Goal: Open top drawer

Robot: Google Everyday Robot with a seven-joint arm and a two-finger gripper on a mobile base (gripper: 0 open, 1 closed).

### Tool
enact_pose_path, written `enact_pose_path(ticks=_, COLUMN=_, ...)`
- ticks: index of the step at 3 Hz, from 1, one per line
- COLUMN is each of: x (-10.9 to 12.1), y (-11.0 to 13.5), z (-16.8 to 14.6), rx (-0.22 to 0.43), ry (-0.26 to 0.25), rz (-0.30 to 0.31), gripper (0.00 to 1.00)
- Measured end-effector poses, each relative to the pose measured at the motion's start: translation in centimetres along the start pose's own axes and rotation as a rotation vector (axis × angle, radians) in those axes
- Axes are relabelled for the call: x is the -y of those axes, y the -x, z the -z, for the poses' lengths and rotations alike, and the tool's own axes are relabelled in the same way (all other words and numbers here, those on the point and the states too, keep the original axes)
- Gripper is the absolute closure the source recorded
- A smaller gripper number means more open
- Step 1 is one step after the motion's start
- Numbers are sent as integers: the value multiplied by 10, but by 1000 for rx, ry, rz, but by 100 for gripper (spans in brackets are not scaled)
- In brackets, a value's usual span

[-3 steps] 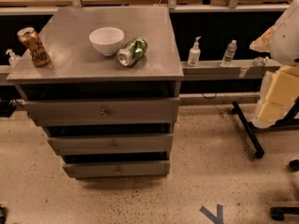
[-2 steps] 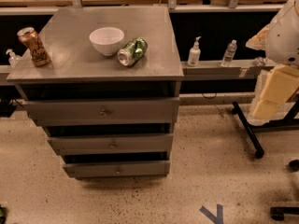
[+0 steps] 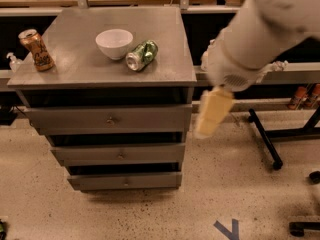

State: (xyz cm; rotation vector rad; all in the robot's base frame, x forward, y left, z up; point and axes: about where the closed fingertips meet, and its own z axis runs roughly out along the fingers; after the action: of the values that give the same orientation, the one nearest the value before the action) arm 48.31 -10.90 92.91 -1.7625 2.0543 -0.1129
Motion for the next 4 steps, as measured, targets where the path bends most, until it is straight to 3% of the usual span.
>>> enact_pose_path(ticks=1, x=2, y=33, z=-28, rx=47, ry=-42, rz=32, gripper=0)
enact_pose_path(ticks=2, x=-6, y=50, z=-59, rx=94, ry=3, rz=101, gripper=0)
enact_pose_path(ticks=3, x=-36, y=77, z=-132, rx=145, ry=32, rz=234, gripper=0)
enact_pose_path(ticks=4, x=-59, y=80, z=-181, rx=221, ry=32, rz=291, gripper=0)
